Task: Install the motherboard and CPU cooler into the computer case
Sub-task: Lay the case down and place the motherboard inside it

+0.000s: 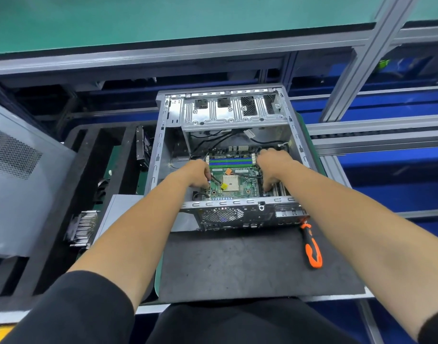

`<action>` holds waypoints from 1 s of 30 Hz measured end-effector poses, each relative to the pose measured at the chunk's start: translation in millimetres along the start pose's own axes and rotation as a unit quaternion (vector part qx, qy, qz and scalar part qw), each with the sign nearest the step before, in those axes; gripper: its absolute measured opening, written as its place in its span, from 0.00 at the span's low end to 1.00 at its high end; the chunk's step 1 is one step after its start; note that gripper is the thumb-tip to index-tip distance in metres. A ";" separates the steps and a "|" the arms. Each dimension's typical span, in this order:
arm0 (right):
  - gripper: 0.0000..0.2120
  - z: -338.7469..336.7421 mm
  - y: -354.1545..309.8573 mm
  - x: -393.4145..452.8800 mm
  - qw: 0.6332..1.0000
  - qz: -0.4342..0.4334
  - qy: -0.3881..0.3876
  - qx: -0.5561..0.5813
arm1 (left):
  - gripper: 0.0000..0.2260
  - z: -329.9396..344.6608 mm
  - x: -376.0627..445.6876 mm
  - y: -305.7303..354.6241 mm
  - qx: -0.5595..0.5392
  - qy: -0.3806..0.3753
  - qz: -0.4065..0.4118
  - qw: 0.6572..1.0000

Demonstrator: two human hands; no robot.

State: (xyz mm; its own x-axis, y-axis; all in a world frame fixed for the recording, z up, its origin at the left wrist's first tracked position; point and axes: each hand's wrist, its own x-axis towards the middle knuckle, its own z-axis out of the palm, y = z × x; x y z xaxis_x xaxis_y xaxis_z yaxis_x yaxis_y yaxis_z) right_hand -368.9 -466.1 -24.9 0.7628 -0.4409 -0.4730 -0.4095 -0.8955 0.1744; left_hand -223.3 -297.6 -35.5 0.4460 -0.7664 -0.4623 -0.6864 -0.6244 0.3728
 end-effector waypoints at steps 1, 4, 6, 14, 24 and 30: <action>0.37 -0.7 -0.1 -0.7 1.000 -0.003 0.005 -0.001 | 0.07 -0.1 0.6 -0.4 -0.005 0.002 -0.004 1.000; 0.35 -3.6 -0.1 -3.6 1.000 -0.009 0.013 -0.006 | 0.03 -0.8 2.4 -2.3 -0.019 0.019 -0.018 0.999; 0.33 -5.1 -0.1 -5.5 1.000 -0.008 0.008 -0.006 | 0.04 -0.7 1.5 -2.9 -0.004 0.015 -0.033 0.999; 0.36 -4.1 1.2 -4.9 1.000 -0.002 -0.019 0.018 | 0.18 -2.9 0.4 -0.7 -0.027 -0.039 -0.105 0.993; 0.34 -4.9 0.5 -3.9 1.000 -0.009 -0.012 0.006 | 0.04 -1.8 5.5 -6.5 -0.312 -0.040 -0.206 0.927; 0.29 -5.2 0.4 -4.1 1.000 -0.014 -0.006 -0.003 | 0.07 -3.0 2.3 -3.8 -0.292 -0.066 -0.213 0.930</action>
State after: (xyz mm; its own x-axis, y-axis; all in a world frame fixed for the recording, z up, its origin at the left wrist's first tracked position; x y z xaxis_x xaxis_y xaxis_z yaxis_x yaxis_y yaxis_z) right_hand -369.6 -464.9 -18.5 0.7675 -0.4148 -0.4888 -0.3853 -0.9078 0.1655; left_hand -218.0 -297.4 -35.6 0.5048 -0.4289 -0.7491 -0.0167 -0.8725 0.4883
